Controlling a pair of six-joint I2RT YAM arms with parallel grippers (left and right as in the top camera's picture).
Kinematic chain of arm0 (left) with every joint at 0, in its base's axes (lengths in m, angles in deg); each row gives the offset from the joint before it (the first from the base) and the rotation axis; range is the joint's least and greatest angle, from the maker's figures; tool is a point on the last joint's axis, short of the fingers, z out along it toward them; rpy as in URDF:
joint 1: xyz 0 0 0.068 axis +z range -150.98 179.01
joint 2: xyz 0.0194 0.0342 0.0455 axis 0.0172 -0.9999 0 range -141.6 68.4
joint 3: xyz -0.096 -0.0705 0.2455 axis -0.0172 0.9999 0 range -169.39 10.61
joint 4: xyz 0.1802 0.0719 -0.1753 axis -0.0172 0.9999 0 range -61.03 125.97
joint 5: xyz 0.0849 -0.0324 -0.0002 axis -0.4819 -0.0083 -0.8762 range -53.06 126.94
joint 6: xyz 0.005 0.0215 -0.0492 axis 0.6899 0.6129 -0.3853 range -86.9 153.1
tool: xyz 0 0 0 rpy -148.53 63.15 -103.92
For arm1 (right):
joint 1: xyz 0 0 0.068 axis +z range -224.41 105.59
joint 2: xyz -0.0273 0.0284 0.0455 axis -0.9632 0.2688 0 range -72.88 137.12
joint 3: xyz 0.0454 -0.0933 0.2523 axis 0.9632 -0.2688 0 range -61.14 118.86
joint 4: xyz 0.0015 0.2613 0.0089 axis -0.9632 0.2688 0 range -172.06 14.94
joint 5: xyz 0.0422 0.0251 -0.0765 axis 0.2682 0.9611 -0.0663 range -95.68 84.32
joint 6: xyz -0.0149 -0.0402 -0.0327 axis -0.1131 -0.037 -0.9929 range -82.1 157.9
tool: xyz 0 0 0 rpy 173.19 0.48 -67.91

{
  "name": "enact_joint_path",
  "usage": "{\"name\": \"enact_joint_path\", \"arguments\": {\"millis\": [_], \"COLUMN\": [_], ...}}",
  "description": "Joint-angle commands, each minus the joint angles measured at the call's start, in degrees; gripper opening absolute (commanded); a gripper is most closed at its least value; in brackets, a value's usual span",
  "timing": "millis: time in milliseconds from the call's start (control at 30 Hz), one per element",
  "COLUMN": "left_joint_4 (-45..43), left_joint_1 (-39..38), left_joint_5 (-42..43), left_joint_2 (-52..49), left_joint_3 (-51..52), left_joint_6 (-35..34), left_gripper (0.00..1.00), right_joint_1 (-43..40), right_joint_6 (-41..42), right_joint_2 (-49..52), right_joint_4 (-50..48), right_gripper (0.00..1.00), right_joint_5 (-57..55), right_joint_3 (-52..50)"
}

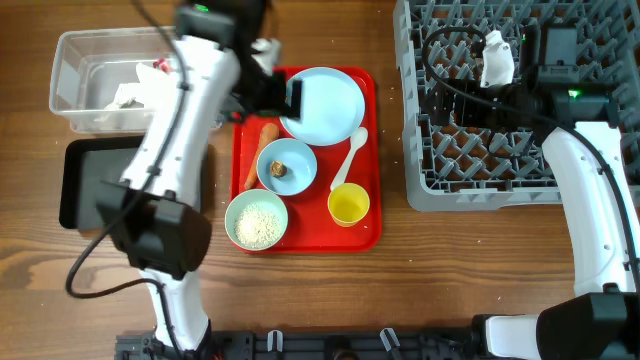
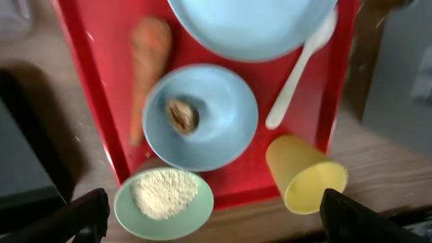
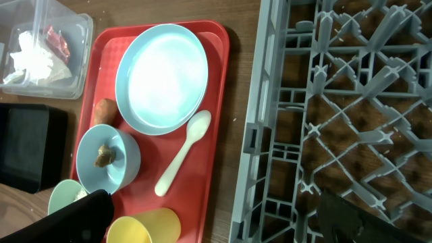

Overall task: Sort waste into correct bins and load items into the dishwasher rack
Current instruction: 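Move the left gripper to the blue bowl and grasp its rim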

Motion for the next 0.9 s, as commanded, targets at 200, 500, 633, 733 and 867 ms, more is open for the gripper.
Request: {"name": "enact_joint_path", "arguments": {"millis": [200, 500, 633, 733, 867], "left_joint_4": [-18.80, -28.63, -30.71, -31.30, -32.37], "left_joint_1": [-11.52, -11.52, -11.78, -11.85, -11.85], "left_joint_5": [-5.09, -7.17, -7.15, -7.15, -7.21], "left_joint_2": [0.15, 0.15, 0.15, 0.15, 0.13], "left_joint_3": [22.25, 30.03, 32.00, 32.87, 34.03], "left_joint_6": [-9.07, -9.05, -9.05, -9.05, -9.05], "left_gripper": [0.90, 0.61, 0.49, 0.42, 0.28], "right_joint_1": [0.35, 0.35, 0.35, 0.35, 0.35], "right_joint_6": [0.37, 0.55, 0.59, 0.59, 0.55], "right_joint_2": [0.42, 0.42, 0.42, 0.42, 0.44], "right_joint_4": [-0.15, 0.07, 0.07, 0.04, 0.04], "right_gripper": [1.00, 1.00, 1.00, 1.00, 1.00], "right_joint_5": [0.94, 0.96, 0.96, 0.96, 0.94], "right_joint_3": [1.31, 1.31, 1.31, 1.31, 1.31]}}
